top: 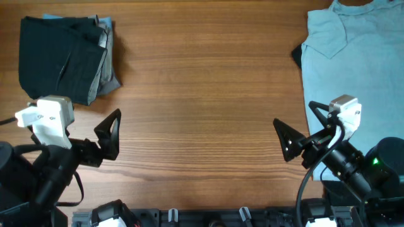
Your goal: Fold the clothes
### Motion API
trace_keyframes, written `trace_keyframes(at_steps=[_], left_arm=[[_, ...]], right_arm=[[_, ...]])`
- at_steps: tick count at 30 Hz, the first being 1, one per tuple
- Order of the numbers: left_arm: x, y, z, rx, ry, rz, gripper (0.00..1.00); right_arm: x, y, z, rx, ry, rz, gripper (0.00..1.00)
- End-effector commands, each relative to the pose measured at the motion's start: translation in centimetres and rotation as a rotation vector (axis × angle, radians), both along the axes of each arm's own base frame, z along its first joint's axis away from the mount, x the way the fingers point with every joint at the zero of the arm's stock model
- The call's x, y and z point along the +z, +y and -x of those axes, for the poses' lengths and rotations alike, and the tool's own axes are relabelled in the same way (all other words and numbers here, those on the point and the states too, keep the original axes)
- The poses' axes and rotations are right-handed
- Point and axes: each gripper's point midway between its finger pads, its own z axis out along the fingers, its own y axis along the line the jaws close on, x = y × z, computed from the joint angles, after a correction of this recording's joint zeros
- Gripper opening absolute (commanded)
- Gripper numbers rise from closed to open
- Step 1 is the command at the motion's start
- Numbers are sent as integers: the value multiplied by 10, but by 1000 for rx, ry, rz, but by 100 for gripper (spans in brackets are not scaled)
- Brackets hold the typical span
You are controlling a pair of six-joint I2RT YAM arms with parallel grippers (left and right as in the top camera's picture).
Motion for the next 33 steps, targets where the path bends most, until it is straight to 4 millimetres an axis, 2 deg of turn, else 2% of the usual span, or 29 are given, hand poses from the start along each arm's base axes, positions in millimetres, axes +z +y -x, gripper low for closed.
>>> trace_keyframes(at_steps=[1,7,13,18,21,23,25,29,33], left_arm=[[-1,8,2,40,-3,-47,100],[-1,8,2,40,-3,-47,100],[-1,8,2,40,-3,-47,100],[-1,8,2,40,-3,-47,100],[-1,8,2,40,-3,-47,100],[-1,8,2,40,-3,-47,100],[-1,8,2,40,-3,-47,100],[-1,8,2,40,-3,-47,100],[-1,8,2,40,-3,-47,100]], right_arm=[[-6,-6,1,-36,23,21,100],[-9,-6,1,-91,123,-117,100],[-10,-8,1,-250,342,-486,100],[-33,-21,5,-363,427,-475,100],[-35,-27,3,-402,420,-472,100],[-33,-31,0,-406,382,-431,100],[-20,-31,-7,-349,249,-345,100],[4,-16,-8,-160,-39,-178,100],[0,-13,0,-107,-224,-119,100]])
